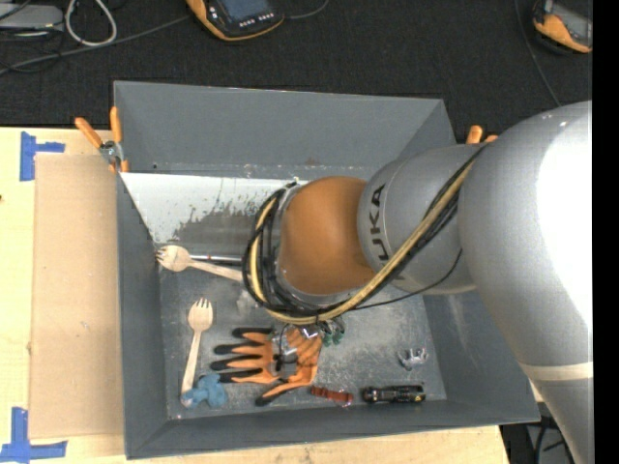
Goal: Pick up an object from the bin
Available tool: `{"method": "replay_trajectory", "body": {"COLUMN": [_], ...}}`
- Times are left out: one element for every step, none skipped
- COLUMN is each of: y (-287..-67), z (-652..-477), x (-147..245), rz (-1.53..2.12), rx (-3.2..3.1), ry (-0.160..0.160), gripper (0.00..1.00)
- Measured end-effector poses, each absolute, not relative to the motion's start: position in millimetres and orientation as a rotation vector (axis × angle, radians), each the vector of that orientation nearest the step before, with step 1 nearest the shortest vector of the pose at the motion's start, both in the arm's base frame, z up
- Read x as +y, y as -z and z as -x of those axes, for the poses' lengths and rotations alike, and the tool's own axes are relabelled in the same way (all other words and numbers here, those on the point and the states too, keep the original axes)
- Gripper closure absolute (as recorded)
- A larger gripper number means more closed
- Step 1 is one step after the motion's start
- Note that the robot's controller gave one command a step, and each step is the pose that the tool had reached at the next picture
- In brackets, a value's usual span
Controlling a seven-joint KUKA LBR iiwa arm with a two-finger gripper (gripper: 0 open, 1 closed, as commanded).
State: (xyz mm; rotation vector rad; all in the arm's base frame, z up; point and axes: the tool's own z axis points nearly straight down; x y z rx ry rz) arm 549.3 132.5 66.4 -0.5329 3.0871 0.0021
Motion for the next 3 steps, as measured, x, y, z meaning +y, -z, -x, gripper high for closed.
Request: {"method": "replay_trajectory", "body": {"y": [-70.0,-70.4,-83.2], "z": [-549.7,-549.5,-548.1], "x": [131.9,131.8,131.8], "rz": [0.460,0.456,0.457], "rx": [3.101,3.103,3.107], "ry": [-0.005,-0.005,-0.004], "gripper": [1.00,1.00,1.00]}}
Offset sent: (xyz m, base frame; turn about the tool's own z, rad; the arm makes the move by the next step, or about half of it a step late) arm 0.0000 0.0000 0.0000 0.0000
